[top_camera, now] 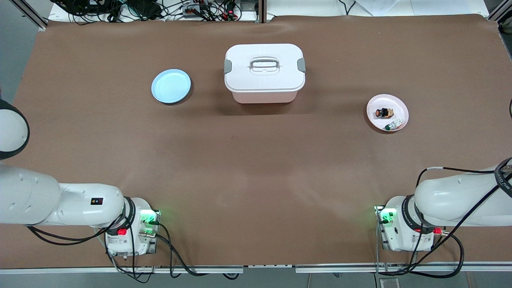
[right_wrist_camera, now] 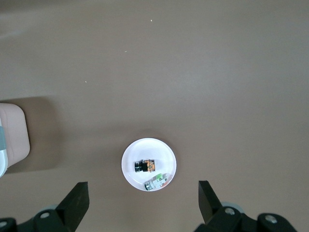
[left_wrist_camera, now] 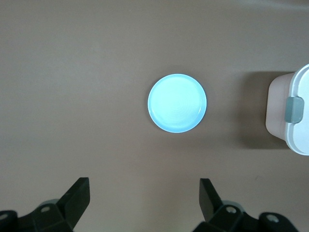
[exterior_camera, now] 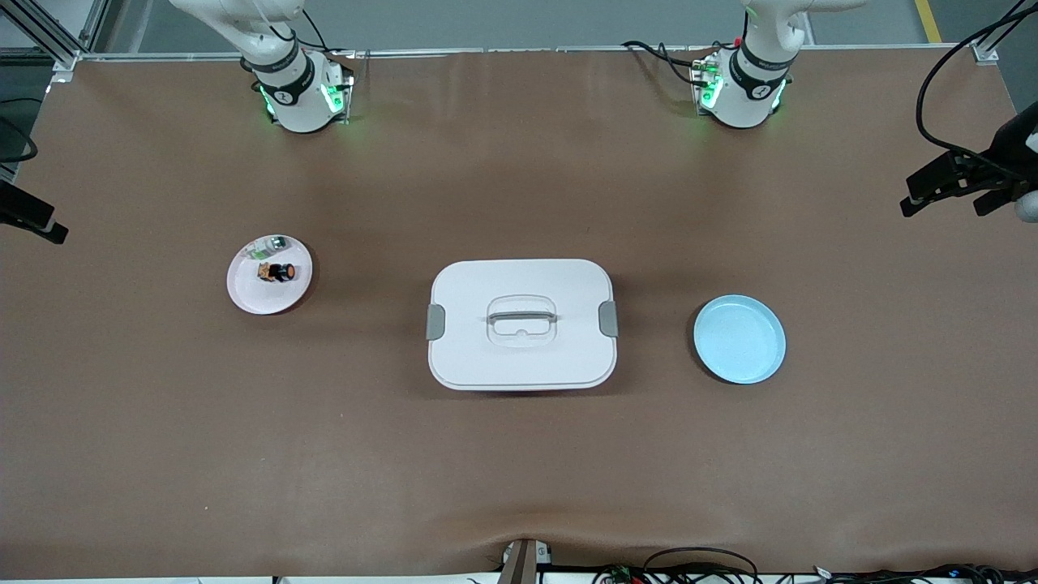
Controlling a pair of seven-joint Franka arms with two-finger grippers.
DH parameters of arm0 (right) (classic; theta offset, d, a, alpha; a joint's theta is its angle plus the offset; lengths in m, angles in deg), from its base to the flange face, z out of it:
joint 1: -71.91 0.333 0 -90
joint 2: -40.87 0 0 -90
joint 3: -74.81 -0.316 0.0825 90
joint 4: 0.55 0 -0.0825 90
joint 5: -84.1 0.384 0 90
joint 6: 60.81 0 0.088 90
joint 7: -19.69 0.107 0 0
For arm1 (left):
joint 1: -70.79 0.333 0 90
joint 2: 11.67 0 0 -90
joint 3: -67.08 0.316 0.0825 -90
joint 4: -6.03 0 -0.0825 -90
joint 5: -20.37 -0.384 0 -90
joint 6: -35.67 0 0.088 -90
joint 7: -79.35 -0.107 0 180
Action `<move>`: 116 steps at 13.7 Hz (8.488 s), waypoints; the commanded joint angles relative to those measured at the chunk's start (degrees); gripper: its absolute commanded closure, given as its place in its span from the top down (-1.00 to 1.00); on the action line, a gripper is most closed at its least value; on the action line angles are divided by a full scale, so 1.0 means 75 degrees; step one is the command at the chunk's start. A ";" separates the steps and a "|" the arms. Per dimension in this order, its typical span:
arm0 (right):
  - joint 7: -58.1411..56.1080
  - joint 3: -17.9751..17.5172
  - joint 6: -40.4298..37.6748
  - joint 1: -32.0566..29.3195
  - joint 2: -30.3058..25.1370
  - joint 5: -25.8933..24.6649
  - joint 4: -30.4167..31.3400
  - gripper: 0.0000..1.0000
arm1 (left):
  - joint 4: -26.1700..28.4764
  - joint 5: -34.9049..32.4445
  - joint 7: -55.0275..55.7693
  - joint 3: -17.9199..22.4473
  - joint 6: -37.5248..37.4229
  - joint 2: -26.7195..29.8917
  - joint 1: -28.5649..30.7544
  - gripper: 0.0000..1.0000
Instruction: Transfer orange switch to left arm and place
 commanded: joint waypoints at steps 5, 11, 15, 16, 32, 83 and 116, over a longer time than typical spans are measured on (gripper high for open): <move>-0.0028 0.0010 -0.0232 0.0457 0.0521 -0.0065 -0.0029 1.00 | -0.0212 -0.0150 -0.0082 -0.0033 -0.0154 -0.0057 -0.0042 1.00; 0.0089 0.0010 0.0104 0.0646 -0.0391 -0.0030 0.1548 1.00 | -0.0212 -0.0150 -0.0082 -0.0033 -0.0154 -0.0069 -0.0030 1.00; 0.0089 0.0021 0.1405 0.0623 -0.1376 0.0029 0.3635 1.00 | -0.0212 -0.0161 -0.0093 -0.0033 -0.0154 -0.0081 -0.0030 1.00; 0.0089 0.0033 0.1709 0.0622 -0.1540 0.0041 0.4092 1.00 | -0.0212 -0.0162 -0.0093 -0.0033 -0.0143 -0.0081 -0.0030 1.00; 0.0078 0.0080 0.5579 0.0353 -0.1625 0.0146 0.7646 1.00 | -0.0212 -0.0150 -0.0093 -0.0033 -0.0143 -0.0081 -0.0042 1.00; -0.0250 -0.0026 0.8617 0.0845 0.0954 0.1023 0.8469 -1.00 | -0.0223 -0.0045 -0.0046 -0.0033 -0.0143 -0.0081 -0.0042 1.00; 1.1019 -0.0002 0.1160 0.3937 0.1492 0.4084 0.0476 -1.00 | 0.0678 0.6600 0.3070 -0.3548 0.5830 -0.1451 -0.1283 1.00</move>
